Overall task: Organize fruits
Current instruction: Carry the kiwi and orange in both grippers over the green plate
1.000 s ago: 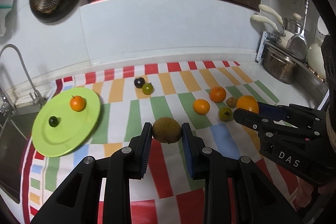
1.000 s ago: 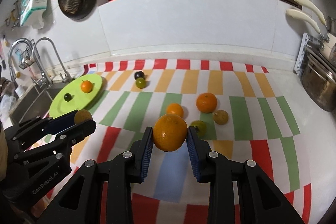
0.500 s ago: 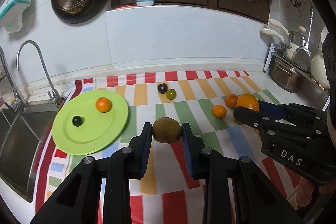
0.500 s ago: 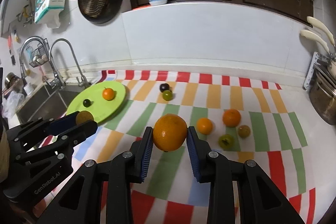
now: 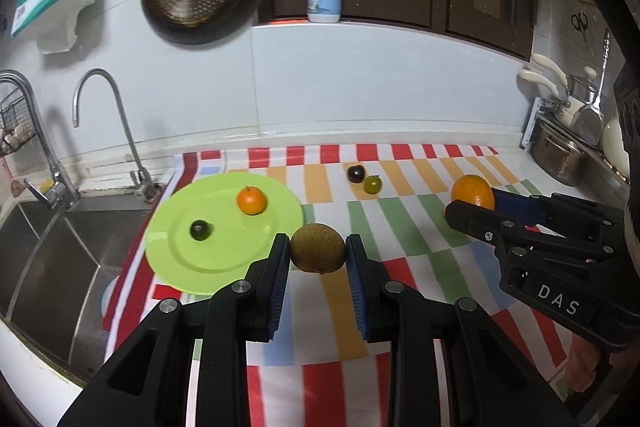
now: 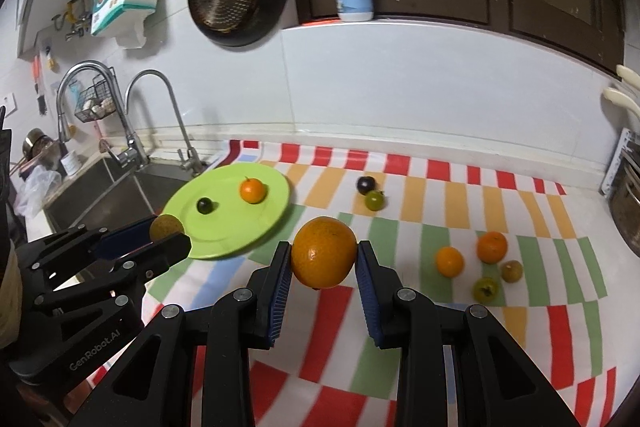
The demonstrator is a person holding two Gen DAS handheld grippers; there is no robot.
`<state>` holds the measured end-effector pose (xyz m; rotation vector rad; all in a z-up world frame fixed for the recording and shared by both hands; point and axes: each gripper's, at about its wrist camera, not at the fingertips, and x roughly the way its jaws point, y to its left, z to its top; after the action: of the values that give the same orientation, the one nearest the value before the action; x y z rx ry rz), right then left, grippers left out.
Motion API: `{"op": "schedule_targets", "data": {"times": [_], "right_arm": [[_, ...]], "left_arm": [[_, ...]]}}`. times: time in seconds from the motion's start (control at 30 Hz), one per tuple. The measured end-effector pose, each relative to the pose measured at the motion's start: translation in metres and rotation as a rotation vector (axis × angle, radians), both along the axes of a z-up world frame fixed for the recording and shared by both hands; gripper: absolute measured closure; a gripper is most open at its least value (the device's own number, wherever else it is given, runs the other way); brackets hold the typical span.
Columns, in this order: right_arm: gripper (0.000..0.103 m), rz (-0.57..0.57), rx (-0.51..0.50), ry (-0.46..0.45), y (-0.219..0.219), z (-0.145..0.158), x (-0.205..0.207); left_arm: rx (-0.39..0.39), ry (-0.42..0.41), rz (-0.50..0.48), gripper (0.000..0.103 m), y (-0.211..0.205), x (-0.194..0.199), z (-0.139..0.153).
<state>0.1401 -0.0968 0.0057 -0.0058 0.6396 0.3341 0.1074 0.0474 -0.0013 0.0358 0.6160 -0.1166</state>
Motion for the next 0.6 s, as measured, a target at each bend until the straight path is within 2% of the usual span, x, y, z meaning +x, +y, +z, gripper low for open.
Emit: {"op": "schedule_targets", "data": {"times": [0.6], "right_arm": [[0.070,0.047,0.003,-0.019,0.062,0.009,0.009]], "left_arm": [[0.001,-0.021,0.037,0.074,0.060,0.007,0.007]]}}
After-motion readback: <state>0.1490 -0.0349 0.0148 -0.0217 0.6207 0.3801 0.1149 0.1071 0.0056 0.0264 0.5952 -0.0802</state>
